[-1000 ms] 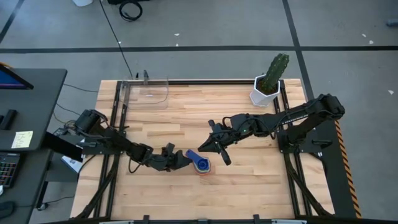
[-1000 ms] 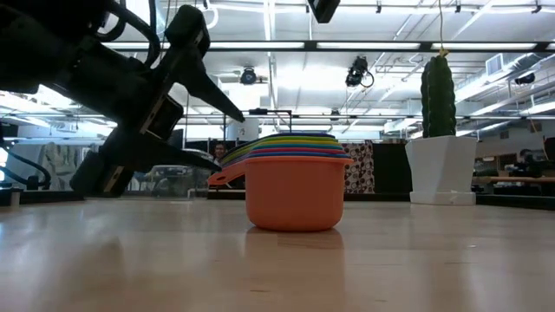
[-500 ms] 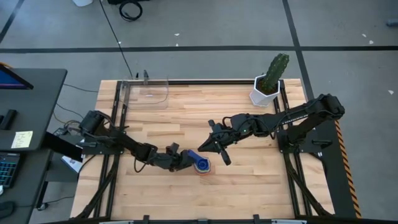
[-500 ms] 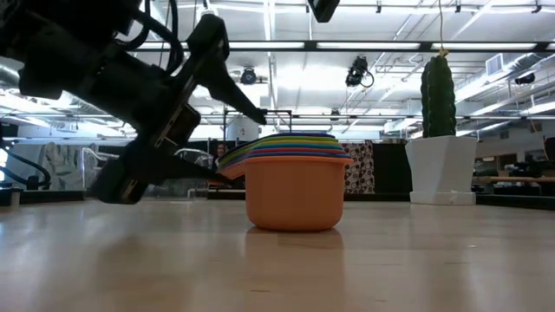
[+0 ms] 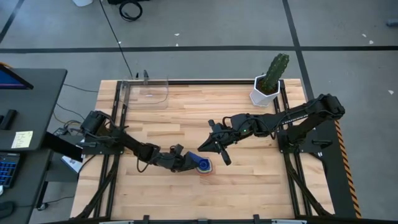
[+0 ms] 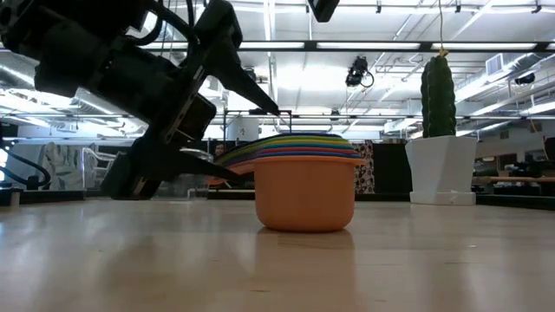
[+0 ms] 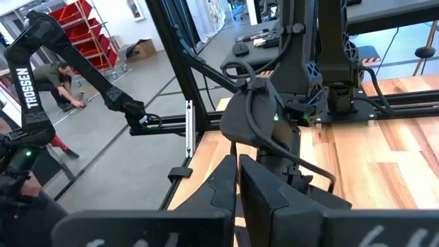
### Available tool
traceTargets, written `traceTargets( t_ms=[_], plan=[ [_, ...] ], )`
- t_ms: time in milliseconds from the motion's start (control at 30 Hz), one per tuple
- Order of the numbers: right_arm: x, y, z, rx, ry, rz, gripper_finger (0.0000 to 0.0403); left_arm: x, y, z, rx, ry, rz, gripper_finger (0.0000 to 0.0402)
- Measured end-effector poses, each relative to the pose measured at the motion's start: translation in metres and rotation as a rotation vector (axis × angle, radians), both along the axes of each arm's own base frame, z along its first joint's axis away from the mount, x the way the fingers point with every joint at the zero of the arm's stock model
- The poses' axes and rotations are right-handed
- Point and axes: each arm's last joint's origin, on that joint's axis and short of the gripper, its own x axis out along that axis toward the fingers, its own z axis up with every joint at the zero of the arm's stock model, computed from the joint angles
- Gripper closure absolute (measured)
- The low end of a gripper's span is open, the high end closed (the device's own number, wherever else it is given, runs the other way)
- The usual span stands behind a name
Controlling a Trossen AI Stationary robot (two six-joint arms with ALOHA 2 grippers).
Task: Nest measuring cups in basket
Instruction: Put the stacked nesting measuring cups into the transparent bin
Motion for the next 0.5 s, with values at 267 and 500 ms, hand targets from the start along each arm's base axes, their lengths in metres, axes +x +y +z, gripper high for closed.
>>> traceTargets(
  t_ms=[267, 500],
  plan=[
    [0.0, 0.0, 0.0, 0.0, 0.0, 0.0, 0.038, 0.0035, 0.0046, -0.0002, 0.002, 0.027, -0.033, 0.0094],
    [0.0, 0.0, 0.0, 0.0, 0.0, 0.0, 0.038, 0.0075, 0.0054, 0.0033, 0.023, 0.013, -0.039, 0.0094]
  ],
)
